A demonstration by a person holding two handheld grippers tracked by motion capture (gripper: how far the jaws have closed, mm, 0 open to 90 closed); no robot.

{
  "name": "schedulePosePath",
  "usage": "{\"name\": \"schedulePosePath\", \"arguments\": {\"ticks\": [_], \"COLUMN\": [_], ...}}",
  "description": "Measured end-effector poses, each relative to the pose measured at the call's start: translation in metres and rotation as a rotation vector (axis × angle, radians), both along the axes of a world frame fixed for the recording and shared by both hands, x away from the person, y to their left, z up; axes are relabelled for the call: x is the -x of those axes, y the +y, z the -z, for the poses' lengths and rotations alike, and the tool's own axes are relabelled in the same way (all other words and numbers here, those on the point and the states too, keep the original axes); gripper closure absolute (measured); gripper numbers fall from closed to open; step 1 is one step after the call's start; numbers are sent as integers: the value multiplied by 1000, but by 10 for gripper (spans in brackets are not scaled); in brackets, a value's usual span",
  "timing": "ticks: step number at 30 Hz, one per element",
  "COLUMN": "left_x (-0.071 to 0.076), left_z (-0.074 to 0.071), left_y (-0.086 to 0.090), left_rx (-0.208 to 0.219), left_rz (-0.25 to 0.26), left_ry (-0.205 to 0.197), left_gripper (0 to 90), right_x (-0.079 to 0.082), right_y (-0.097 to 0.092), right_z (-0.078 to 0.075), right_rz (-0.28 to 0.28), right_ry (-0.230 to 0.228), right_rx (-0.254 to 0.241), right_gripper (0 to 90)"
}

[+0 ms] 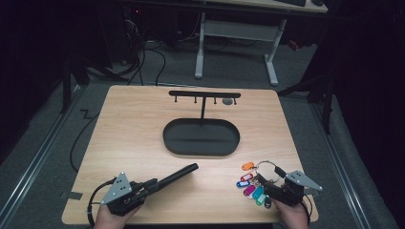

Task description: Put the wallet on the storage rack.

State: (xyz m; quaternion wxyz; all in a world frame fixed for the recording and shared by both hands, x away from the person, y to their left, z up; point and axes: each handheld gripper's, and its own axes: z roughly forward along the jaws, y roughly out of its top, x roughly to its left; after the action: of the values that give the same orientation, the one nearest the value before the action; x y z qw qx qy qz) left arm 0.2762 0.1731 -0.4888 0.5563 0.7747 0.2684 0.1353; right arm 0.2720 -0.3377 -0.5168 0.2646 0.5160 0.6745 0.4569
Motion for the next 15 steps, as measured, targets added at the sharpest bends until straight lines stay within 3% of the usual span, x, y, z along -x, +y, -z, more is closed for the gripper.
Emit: {"name": "schedulePosePath", "arguments": {"ticks": [10,15], "left_x": [-9,-21], "left_z": [2,2], "left_y": [8,16], "left_rx": [32,41], "left_rz": [-52,-99], "left_ry": [10,15], "left_gripper": [808,803], "right_x": [-1,0], "right_y": [-1,-1], "right_z": [1,2], "right_rz": [5,0], "right_ry": [8,8], "right_rx": [-4,1], "right_gripper": [200,201]}}
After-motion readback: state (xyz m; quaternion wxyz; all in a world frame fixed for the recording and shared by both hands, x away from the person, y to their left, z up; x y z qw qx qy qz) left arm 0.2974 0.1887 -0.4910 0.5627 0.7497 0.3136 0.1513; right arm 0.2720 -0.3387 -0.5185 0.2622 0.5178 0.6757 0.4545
